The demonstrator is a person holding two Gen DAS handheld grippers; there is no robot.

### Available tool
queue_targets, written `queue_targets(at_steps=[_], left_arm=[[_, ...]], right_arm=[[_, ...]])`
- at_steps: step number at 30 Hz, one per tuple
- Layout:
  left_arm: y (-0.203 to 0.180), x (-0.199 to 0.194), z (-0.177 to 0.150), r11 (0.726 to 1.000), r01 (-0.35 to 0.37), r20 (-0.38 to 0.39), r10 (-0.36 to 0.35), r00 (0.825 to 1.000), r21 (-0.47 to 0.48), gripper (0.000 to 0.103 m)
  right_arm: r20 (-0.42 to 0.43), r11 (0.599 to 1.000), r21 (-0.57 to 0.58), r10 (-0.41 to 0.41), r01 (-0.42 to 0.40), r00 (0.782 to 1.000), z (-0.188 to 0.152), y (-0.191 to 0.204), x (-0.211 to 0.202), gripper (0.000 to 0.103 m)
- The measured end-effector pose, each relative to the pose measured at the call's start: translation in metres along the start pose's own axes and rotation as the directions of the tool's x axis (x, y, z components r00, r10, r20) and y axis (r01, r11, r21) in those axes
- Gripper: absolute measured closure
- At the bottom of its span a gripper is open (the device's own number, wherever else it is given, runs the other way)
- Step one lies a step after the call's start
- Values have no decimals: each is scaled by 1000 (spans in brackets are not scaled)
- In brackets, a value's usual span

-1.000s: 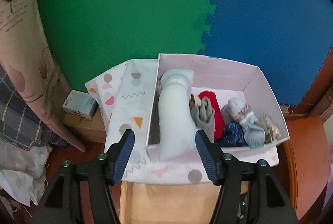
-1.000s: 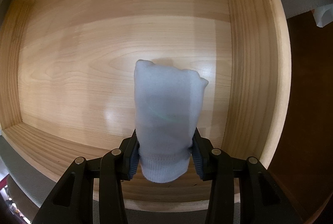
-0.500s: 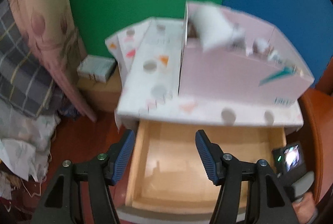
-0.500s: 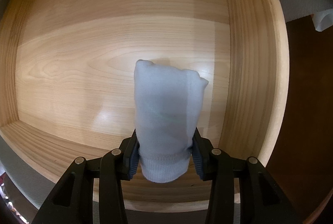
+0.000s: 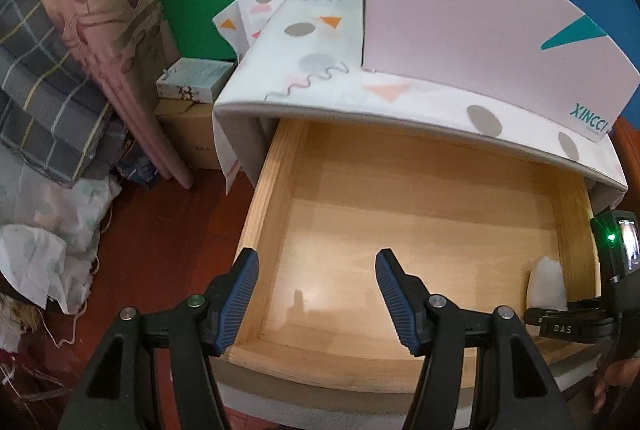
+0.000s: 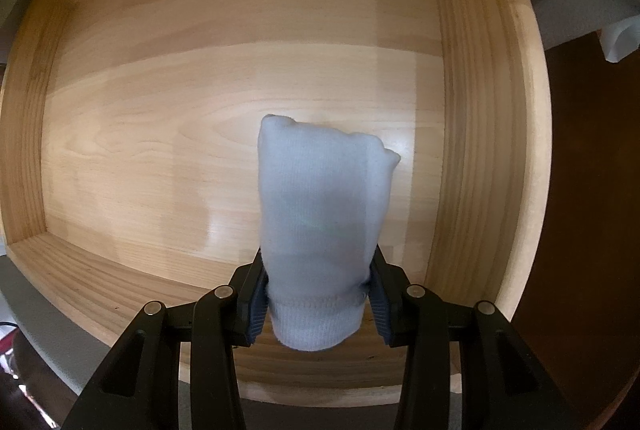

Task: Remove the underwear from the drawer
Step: 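Move the open left gripper back over the drawer, then carry the white sock with the right gripper over the white box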

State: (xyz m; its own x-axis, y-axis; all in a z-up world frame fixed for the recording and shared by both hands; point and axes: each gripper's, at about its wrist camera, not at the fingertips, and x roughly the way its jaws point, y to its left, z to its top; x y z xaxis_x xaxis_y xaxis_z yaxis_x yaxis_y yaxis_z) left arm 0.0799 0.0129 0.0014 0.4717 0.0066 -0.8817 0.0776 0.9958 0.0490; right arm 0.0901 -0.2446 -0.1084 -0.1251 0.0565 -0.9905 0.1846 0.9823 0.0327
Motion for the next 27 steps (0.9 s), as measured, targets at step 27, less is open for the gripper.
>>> queue_targets(at_steps=[27], left_arm=[[0,0,-9,1000,-27,38,28,999,-9,41]], right_arm=[[380,991,-115,105,-65,919,-86,17,-78,64]])
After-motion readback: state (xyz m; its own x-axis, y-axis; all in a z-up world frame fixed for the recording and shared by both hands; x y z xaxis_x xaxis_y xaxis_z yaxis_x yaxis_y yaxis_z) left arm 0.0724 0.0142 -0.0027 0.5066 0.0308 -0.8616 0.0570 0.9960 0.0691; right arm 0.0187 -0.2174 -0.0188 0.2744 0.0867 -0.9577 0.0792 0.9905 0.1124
